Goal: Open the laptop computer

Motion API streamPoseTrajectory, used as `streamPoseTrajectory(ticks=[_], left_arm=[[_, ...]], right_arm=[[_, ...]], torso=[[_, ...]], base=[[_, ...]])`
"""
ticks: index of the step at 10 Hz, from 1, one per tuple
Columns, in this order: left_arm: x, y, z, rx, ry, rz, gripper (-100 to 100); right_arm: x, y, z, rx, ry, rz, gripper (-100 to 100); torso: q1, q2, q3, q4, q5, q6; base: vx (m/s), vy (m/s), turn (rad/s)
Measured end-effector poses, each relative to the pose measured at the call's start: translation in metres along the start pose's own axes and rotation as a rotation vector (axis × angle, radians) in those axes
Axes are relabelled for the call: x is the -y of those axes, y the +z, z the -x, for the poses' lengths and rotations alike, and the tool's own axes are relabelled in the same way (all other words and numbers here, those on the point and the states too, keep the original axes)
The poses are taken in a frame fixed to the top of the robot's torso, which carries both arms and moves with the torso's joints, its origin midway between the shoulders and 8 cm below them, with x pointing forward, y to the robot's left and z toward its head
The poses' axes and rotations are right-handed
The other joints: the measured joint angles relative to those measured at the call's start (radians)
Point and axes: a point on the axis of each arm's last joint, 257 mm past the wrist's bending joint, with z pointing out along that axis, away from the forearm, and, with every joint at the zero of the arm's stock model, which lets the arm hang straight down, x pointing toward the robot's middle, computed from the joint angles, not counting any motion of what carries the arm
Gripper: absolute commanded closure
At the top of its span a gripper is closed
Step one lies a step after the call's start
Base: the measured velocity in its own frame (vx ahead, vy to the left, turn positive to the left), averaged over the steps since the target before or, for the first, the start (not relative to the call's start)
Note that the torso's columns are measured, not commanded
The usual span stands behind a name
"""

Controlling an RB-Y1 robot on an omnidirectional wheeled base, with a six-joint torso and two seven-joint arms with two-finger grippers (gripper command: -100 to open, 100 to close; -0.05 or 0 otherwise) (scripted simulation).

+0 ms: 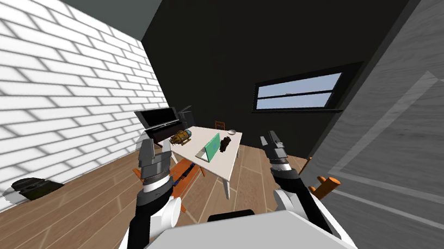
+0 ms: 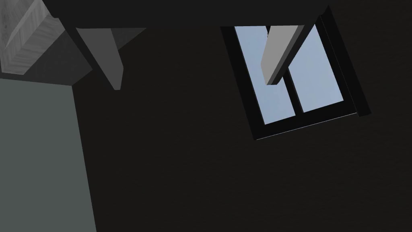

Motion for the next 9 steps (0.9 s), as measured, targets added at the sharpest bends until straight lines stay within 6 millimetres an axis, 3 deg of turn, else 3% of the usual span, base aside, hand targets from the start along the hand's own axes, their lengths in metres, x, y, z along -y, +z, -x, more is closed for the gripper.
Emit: streamPoseTrajectory(ticks=[2, 9], left_arm=[[0.0, 0.0, 0.0, 0.0, 0.0, 0.0, 0], [0.0001, 0.0001, 0.0, 0.0, 0.0, 0.0, 0]], right_arm=[[0.0, 0.0, 0.0, 0.0, 0.0, 0.0, 0], [-0.0002, 0.0001, 0.0, 0.0, 0.0, 0.0, 0]], torso=[[0.0, 0.104, -0.209, 0.105, 0.0, 0.0], [0.0, 0.618, -1.234, 0.617, 0.0, 0.0]], base=[[0.0, 0.0, 0.0], [0.0, 0.0, 0.0]])
